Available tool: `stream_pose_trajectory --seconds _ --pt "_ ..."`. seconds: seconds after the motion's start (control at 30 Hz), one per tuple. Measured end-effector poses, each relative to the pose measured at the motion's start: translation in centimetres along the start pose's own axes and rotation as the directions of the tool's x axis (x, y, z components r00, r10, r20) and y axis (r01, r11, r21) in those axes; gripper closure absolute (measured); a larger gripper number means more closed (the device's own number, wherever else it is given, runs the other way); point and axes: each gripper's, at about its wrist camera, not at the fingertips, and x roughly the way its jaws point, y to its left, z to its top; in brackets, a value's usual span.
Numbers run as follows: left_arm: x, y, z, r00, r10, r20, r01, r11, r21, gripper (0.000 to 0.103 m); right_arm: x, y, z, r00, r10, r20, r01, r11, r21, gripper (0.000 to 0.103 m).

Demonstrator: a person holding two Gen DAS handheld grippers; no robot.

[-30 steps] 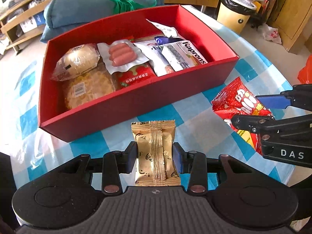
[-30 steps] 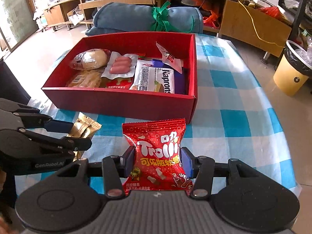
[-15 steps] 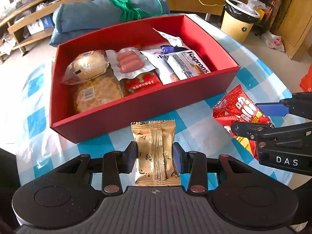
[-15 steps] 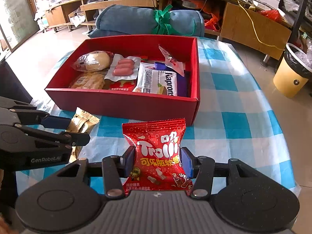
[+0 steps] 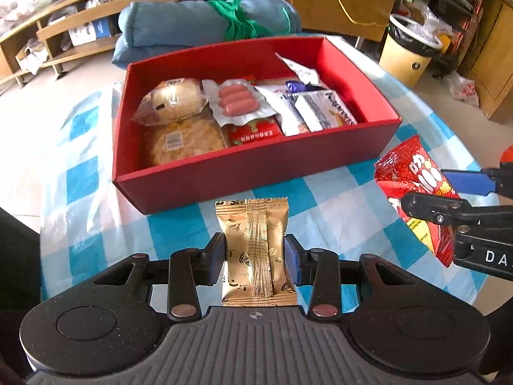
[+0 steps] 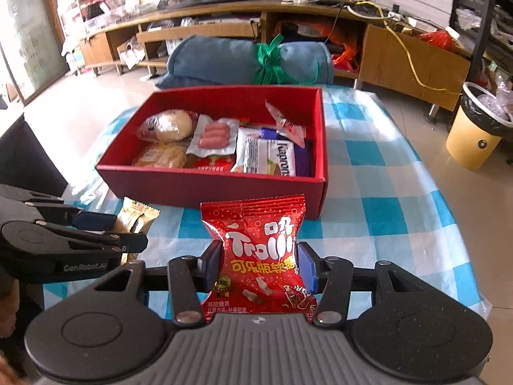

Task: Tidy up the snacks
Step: 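Lift and carry the gold packet and Trolli bag over the red box with both tools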

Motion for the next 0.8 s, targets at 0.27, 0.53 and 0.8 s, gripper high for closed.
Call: stream_pose_trajectory --seconds 0.27,0.53,0.8 --pt "-0.8 0.6 0.5 0.999 -0.017 0.043 0.018 0.999 -0.033 0.055 0.0 0.2 0.6 0.999 -0.015 0.028 0.015 1.000 0.005 0.058" --pt "-1.3 1.3 1.7 0.997 -0.011 0.081 0.015 0.998 -0.054 0.055 0.1 0.6 2.1 0.998 -0.012 0.068 0.012 1.000 0.007 0.058" --pt "-1.5 1.4 4.2 0.991 0.016 0.136 -0.008 0.998 -0.056 0.055 0.3 0.1 4.6 0.992 -0.020 0.121 0.018 1.000 0.022 0.058"
